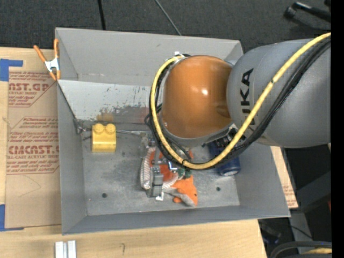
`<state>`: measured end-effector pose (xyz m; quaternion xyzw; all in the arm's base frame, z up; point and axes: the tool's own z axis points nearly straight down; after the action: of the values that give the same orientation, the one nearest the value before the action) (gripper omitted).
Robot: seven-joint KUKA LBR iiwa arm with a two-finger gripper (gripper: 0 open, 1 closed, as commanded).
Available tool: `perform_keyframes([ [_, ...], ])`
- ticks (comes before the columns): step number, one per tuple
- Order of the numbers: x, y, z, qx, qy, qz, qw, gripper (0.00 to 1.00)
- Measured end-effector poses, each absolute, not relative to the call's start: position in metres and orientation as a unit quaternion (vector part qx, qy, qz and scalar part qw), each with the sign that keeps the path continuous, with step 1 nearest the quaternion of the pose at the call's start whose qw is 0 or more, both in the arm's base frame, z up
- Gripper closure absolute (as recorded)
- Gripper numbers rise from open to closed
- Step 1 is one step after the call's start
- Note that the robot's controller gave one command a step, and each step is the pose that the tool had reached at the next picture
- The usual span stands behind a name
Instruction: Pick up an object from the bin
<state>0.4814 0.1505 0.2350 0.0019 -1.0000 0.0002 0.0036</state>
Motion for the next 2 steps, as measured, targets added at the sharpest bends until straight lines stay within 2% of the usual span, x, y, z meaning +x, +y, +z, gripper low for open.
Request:
perform_keyframes([
  [1, 0.483, 0.149, 0.240, 0.000, -1.000, -0.001, 0.000, 0.00],
  [2, 0.505, 0.142, 0.186, 0.049, -0.999, 0.000, -0.003, 0.00],
])
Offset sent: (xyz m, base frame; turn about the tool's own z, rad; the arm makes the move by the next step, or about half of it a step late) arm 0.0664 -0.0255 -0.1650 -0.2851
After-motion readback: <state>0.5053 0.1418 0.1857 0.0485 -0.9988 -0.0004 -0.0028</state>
